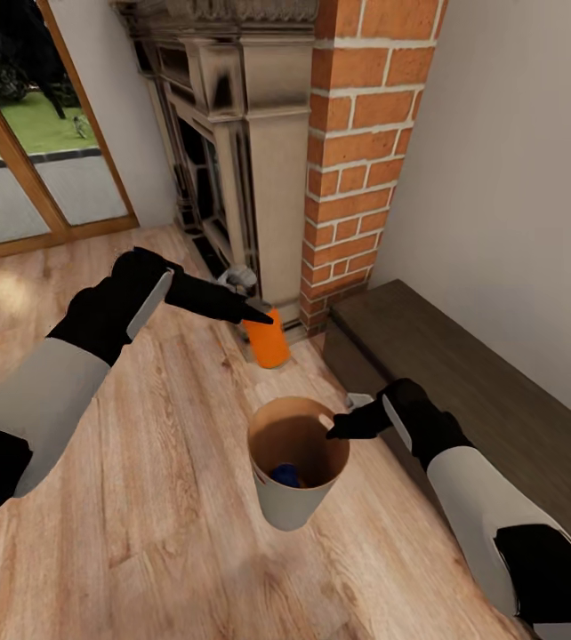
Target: Put the three can of soda from the living room inside the tash can in the kitchen.
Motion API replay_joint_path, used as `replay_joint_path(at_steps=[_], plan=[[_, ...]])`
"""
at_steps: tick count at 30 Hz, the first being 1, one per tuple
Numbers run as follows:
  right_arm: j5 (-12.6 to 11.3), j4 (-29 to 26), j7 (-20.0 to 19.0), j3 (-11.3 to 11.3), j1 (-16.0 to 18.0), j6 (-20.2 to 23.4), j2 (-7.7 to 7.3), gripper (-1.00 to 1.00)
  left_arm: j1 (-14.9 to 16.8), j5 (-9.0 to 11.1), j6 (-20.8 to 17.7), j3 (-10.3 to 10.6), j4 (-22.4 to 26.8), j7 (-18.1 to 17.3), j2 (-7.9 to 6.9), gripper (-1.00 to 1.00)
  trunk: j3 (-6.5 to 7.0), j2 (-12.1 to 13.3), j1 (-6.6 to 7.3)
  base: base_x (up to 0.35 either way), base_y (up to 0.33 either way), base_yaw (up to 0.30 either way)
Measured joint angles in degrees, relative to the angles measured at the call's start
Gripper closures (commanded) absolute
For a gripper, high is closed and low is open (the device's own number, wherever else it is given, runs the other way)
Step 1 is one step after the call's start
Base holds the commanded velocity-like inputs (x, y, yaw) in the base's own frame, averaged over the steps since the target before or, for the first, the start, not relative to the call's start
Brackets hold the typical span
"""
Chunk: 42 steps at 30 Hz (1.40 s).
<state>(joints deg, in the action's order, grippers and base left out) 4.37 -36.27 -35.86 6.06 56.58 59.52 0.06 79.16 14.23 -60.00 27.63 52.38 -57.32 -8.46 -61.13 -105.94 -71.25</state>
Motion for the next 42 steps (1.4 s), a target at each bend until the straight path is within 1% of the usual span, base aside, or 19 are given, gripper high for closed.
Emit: replay_joint_path(at_steps=[2,4,6,8,11,13,16,18,20,21,22,24,25,29,31,34,37,38,42], plan=[[-0.2,0.1,0.0,0.2,0.0,0.0,0.01,1.00,-0.2,-0.1,0.0,0.4,0.0,1.2,0.66,1.00,0.00,0.0,0.00,0.000,0.000,0.000],[0.2,0.1,0.1,0.3,0.0,-0.1,0.01,1.00,-1.9,-0.3,0.0,0.9,0.1,2.2,1.09,1.00,-0.01,0.0,0.00,0.000,0.000,0.000],[0.5,0.2,0.2,0.4,0.0,-0.1,0.01,1.00,-3.2,-0.3,0.0,1.1,0.1,2.9,1.21,1.00,0.00,0.0,0.00,0.000,0.000,0.000],[0.0,0.2,0.9,0.4,0.1,0.0,0.01,1.00,-4.7,-0.3,0.0,1.8,0.4,4.1,1.29,1.00,0.00,0.0,0.00,0.000,0.000,0.000],[0.1,0.2,2.2,0.3,0.5,0.0,0.01,1.00,-5.9,-0.2,0.0,3.0,0.7,4.9,1.34,1.00,0.00,0.0,0.00,0.000,0.000,0.000],[0.6,0.3,2.5,0.4,0.6,-0.1,0.01,1.00,-6.1,0.0,0.0,3.3,0.8,5.1,1.37,1.00,0.00,0.0,0.00,0.000,0.000,0.000],[0.2,0.3,2.8,0.3,0.8,0.0,0.01,1.00,-7.2,0.1,0.0,3.6,1.0,5.2,1.84,1.00,0.00,0.0,0.00,0.000,0.000,0.000],[0.0,0.4,2.8,0.3,1.1,0.0,0.01,1.00,-8.1,0.2,0.0,3.7,1.0,5.3,2.80,1.00,0.00,0.0,0.00,0.000,0.000,0.000],[0.0,0.9,2.9,0.3,1.5,0.0,0.07,1.00,-8.8,0.3,0.0,3.9,1.0,5.4,4.49,1.00,0.00,0.0,0.00,0.000,0.000,0.000],[0.1,1.0,2.9,0.3,1.5,0.0,0.07,1.00,-8.9,0.1,0.0,4.1,1.0,5.4,4.82,1.00,0.00,0.0,0.00,0.000,0.000,0.000],[0.2,1.0,3.0,0.4,1.5,0.0,0.08,1.00,-9.0,0.1,0.0,4.5,1.0,5.5,5.11,1.00,0.00,0.0,0.00,0.000,0.000,0.000],[0.2,1.2,3.0,0.4,1.6,0.0,0.09,1.00,-9.4,0.1,0.0,6.0,1.0,5.7,5.89,1.00,0.00,0.0,0.00,0.000,0.000,0.000],[0.2,1.4,3.0,0.4,1.6,0.0,0.10,1.00,-10.2,0.2,0.0,7.0,1.0,6.6,6.75,1.00,0.00,0.0,0.00,0.000,0.000,0.000],[0.1,1.5,3.1,0.4,1.7,0.0,0.10,1.00,-11.4,0.0,0.0,8.1,0.9,9.3,8.22,1.00,0.00,0.0,0.00,0.000,0.000,0.000],[0.1,1.6,3.1,0.4,1.7,0.0,0.08,1.00,-12.1,-0.1,0.0,8.2,0.9,10.3,8.52,1.00,0.00,0.0,0.00,0.000,0.000,0.000],[0.1,1.8,3.1,0.4,1.7,0.0,0.03,1.00,-13.8,-0.2,0.0,8.4,0.8,13.3,8.93,1.00,0.00,0.0,0.00,0.000,0.000,0.000],[0.3,1.8,3.1,0.4,1.7,0.0,0.06,1.00,-14.9,-0.1,0.0,9.0,0.9,14.4,9.00,1.00,0.00,0.0,0.00,0.000,0.000,0.000],[0.2,1.8,3.1,0.4,1.7,0.0,0.07,1.00,-15.5,-0.1,0.0,9.8,0.9,14.8,9.00,1.00,0.00,0.0,0.00,0.000,0.000,0.000],[0.1,1.8,3.1,0.4,1.8,0.0,0.03,1.00,-15.9,-0.1,0.0,10.6,0.9,15.3,8.97,1.00,0.00,0.0,0.00,0.000,0.000,0.000]])
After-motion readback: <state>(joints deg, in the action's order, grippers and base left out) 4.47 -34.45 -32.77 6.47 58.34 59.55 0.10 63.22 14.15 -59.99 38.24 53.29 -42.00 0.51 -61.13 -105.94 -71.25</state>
